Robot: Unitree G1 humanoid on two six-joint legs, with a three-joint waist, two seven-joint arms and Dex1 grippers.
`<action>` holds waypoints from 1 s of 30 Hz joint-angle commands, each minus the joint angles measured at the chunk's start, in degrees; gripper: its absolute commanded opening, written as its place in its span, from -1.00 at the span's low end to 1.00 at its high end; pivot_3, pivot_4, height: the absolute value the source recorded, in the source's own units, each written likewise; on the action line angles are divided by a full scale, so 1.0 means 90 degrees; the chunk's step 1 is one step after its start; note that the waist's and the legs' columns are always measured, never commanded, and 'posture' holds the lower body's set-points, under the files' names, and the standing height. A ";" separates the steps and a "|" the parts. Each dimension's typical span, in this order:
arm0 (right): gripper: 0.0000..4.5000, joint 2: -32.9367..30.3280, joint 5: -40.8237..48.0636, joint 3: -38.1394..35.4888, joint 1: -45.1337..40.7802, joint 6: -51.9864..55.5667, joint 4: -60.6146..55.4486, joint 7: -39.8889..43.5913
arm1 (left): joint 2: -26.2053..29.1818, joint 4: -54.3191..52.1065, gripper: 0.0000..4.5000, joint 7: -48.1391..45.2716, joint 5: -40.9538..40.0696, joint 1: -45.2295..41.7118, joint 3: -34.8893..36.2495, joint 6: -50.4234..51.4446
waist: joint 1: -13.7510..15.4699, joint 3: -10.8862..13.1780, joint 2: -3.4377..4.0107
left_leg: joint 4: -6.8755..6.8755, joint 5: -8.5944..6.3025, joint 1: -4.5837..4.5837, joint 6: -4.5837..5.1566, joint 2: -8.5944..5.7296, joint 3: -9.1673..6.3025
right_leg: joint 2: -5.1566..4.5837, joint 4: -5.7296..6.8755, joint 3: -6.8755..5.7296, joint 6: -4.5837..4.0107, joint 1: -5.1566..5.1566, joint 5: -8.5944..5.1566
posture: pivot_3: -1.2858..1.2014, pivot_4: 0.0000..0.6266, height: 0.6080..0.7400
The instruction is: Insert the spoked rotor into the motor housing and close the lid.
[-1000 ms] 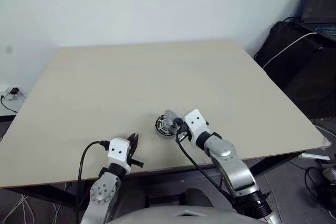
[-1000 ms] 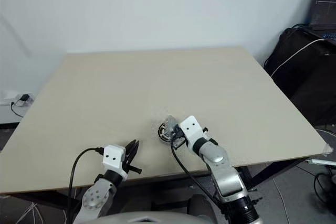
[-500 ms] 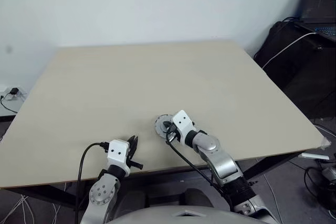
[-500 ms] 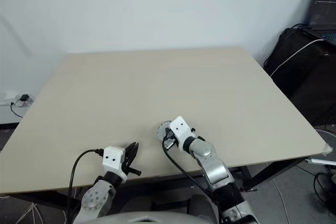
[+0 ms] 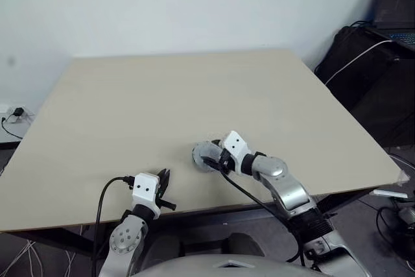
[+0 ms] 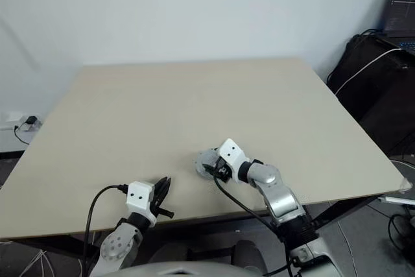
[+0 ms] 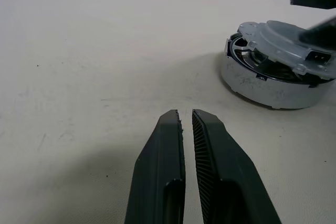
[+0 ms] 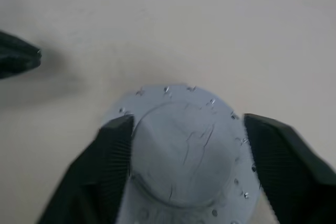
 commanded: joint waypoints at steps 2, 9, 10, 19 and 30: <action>0.99 -0.0051 0.0141 -0.0098 -0.0206 -0.0112 0.0040 0.0238 | -0.0027 -0.0182 -0.81 -0.0021 -0.0053 -0.0045 -0.0005 -0.0097 | 0.0002 0.0000 0.0000 | 0.0000 0.0000 0.0000 0.0000 0.0000 0.0000 | 0.0000 0.0000 0.0001 0.0000 0.0000 0.0000 | 0.03 -1.00 1.00; 0.99 0.0025 0.0158 -0.0093 -0.0372 0.0026 0.0332 0.0373 | -0.0048 -0.0062 -0.81 -0.0065 -0.0066 -0.0040 0.0007 -0.0174 | 0.0004 0.0000 0.0000 | 0.0001 0.0000 0.0000 0.0000 0.0000 0.0001 | 0.0000 0.0002 0.0001 0.0000 0.0000 0.0001 | 0.03 -1.00 1.00; 0.99 0.0046 0.0191 -0.0091 -0.0416 0.0097 0.0380 0.0422 | -0.0047 -0.0050 -0.81 -0.0071 -0.0069 -0.0042 0.0011 -0.0178 | 0.0006 0.0000 0.0000 | 0.0001 0.0000 0.0000 0.0000 0.0000 0.0001 | 0.0000 0.0002 0.0001 -0.0001 0.0000 0.0001 | 0.03 -1.00 1.00; 0.99 0.0196 0.0391 -0.0158 -0.0731 0.0946 0.0652 0.0473 | -0.0075 -0.0192 -0.81 -0.0025 -0.0080 0.0032 -0.0014 -0.0125 | 0.0002 0.0000 0.0001 | 0.0001 0.0000 0.0000 0.0000 0.0000 0.0001 | -0.0003 0.0001 0.0002 -0.0023 -0.0001 0.0015 | 0.03 -1.00 1.00; 0.46 0.0258 0.0557 -0.0345 -0.0735 0.1031 0.0475 0.0409 | -0.0132 -0.0371 -0.81 0.0071 -0.0067 0.0117 -0.0047 -0.0036 | 0.0003 0.0000 0.0002 | 0.0000 0.0000 0.0000 0.0000 0.0000 0.0000 | -0.0003 0.0001 0.0002 -0.0016 -0.0001 0.0011 | 0.03 -1.00 1.00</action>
